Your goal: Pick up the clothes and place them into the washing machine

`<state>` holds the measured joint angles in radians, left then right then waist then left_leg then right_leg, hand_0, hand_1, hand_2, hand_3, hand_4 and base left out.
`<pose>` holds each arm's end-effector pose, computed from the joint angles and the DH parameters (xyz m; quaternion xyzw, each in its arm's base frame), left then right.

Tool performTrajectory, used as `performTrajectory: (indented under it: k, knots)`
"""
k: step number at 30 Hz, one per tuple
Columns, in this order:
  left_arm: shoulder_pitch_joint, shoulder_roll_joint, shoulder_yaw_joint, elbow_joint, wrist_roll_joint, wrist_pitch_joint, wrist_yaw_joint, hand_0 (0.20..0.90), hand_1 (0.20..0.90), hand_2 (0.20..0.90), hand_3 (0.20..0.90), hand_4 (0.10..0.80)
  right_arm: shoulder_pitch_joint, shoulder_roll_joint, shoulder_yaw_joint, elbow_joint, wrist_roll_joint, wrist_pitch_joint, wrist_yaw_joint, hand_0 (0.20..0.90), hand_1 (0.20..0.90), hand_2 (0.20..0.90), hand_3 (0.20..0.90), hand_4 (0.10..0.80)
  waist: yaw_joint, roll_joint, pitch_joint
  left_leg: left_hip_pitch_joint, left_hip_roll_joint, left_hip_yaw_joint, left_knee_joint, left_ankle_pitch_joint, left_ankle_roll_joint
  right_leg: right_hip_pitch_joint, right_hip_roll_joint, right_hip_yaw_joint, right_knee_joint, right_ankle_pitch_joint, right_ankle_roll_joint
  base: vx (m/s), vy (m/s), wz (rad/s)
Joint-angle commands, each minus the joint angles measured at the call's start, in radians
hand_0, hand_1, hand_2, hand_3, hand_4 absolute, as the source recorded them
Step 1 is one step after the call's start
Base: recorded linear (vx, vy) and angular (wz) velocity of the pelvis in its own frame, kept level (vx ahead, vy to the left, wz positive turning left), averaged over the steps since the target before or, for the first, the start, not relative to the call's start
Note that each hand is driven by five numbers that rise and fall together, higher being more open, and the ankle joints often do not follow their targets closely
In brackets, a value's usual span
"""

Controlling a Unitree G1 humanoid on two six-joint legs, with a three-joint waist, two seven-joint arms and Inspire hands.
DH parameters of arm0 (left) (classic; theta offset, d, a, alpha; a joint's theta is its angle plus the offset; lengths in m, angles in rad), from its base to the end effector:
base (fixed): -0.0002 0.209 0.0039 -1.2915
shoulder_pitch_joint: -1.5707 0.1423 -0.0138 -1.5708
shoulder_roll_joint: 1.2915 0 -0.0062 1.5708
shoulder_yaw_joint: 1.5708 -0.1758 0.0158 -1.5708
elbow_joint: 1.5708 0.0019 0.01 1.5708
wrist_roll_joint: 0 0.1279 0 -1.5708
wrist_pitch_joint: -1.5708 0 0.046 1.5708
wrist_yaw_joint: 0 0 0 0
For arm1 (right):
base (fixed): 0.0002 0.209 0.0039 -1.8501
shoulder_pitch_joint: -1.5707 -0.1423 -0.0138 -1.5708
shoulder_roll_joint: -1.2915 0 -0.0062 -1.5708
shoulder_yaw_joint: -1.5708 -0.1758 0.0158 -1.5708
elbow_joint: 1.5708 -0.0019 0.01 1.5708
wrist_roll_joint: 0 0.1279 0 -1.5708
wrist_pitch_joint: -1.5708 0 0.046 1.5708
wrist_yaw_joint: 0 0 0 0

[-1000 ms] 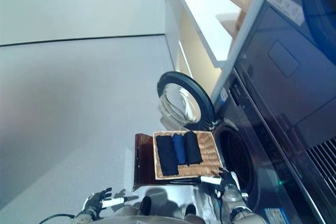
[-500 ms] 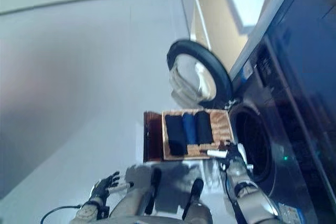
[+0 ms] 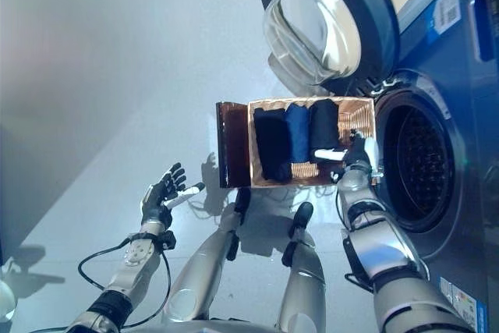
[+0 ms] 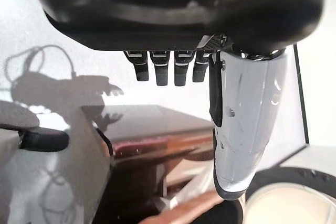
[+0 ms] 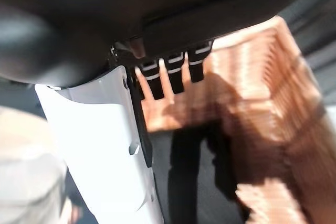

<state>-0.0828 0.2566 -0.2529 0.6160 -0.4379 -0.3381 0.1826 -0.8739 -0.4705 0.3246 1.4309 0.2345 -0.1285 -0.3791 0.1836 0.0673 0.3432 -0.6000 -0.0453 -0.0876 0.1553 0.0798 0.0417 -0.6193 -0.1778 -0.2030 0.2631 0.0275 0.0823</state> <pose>0.1818 0.1813 -0.0210 -0.0354 0.1251 0.0747 0.9887 0.2994 -0.2540 0.0719 -0.2475 0.1660 -0.2567 0.9194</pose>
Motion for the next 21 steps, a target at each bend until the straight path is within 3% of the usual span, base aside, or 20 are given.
performTrajectory:
  k: [1, 18, 19, 21]
  knots:
    - [0.060, 0.031, 0.029, -0.117, -0.011, -0.070, 0.036, 0.900, 0.900, 0.900, 0.900, 0.800, -0.064, -0.133, 0.059, 0.027, 0.004, -0.013, -0.073, 0.900, 0.900, 0.900, 0.900, 0.800, 0.024, 0.022, -0.046, -0.093, -0.016, -0.005, 0.103, -0.069, -0.071, 0.008, -0.002, 0.037, 0.060, -0.073, -0.010, 0.042, 0.059, 0.05]
    - [0.027, 0.029, -0.035, -0.086, -0.019, -0.076, 0.084, 0.900, 0.900, 0.900, 0.900, 0.800, -0.158, -0.136, 0.102, 0.060, -0.051, -0.001, -0.117, 0.900, 0.900, 0.900, 0.900, 0.800, 0.043, 0.068, -0.006, -0.131, -0.036, 0.001, 0.098, -0.066, -0.065, -0.022, -0.011, 0.043, 0.062, -0.076, -0.008, 0.025, 0.022, 0.00]
    - [0.026, 0.029, -0.037, -0.085, -0.020, -0.077, 0.085, 0.900, 0.900, 0.900, 0.900, 0.800, -0.158, -0.135, 0.104, 0.060, -0.052, -0.001, -0.118, 0.900, 0.900, 0.900, 0.900, 0.800, 0.043, 0.066, -0.008, -0.122, -0.040, -0.002, 0.102, -0.096, -0.069, -0.015, -0.013, 0.049, 0.071, -0.106, -0.002, 0.113, -0.011, 0.04]
    - [0.028, 0.031, -0.037, -0.121, -0.021, -0.082, 0.092, 0.900, 0.900, 0.900, 0.900, 0.800, -0.162, -0.139, 0.106, 0.066, -0.052, 0.001, -0.121, 0.900, 0.900, 0.900, 0.900, 0.800, 0.049, 0.069, -0.006, -0.131, -0.042, -0.003, 0.099, -0.094, -0.069, -0.021, -0.015, 0.047, 0.070, -0.106, -0.002, 0.010, 0.016, 0.06]
